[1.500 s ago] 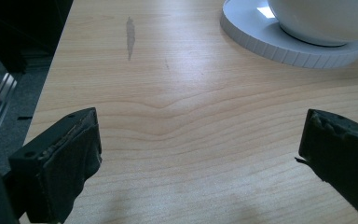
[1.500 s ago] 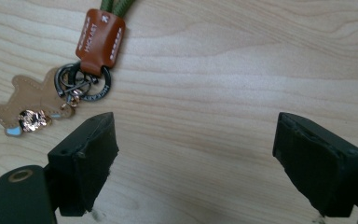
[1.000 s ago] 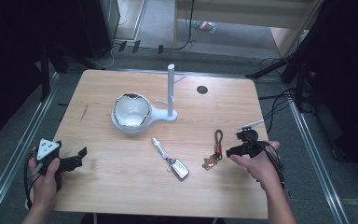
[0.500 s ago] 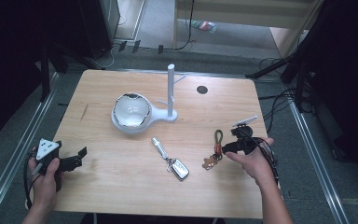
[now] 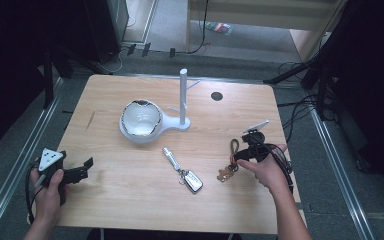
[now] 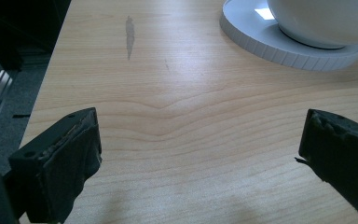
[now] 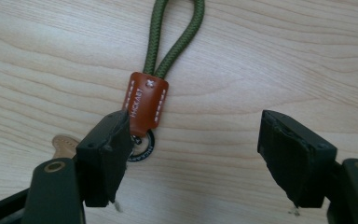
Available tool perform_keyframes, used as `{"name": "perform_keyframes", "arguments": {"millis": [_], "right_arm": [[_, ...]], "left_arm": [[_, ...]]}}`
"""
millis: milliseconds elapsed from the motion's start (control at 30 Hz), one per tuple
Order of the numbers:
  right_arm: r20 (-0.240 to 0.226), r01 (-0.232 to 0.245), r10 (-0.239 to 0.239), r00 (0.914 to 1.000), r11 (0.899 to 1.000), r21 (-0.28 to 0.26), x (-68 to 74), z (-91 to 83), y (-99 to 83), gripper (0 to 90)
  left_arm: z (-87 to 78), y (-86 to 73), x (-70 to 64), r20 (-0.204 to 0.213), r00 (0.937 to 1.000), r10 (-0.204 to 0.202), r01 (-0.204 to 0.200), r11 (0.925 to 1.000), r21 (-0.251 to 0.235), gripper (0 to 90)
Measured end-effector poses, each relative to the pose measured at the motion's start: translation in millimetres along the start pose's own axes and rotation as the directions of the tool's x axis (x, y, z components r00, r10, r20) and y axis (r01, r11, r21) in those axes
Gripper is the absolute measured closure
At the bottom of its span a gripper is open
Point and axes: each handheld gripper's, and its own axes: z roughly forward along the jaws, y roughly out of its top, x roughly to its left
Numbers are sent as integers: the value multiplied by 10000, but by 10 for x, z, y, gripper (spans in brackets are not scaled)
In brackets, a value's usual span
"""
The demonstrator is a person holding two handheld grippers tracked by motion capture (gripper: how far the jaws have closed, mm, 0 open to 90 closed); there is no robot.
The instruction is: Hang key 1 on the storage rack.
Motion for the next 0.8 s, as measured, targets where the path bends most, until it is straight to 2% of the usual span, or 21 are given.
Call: {"name": "perform_keyframes", "arguments": {"millis": [67, 133, 267, 533, 800], "right_arm": [[-78, -109, 109, 9999, 9999, 82, 14, 3, 12, 266], [-427, -602, 610, 9972, 9980, 190, 41, 21, 52, 265], [-256, -775, 787, 9966, 9960, 453, 102, 57, 92, 304], [-73, -1052, 1063, 9943, 9903, 910, 189, 123, 166, 383], [-41, -1049, 1060, 9944, 9884, 1100, 242, 172, 202, 431]], "left_arm": [[0, -1, 0, 4, 10000, -7, 7, 10000, -11, 0], [-1, 0, 2, 22, 10000, -18, 18, 10000, -4, 0], [-1, 0, 2, 23, 10000, -10, 10, 10000, 1, 0], [-1, 0, 2, 18, 10000, -17, 17, 10000, -6, 0], [0, 0, 1, 1, 10000, -13, 13, 10000, -12, 0]]}}
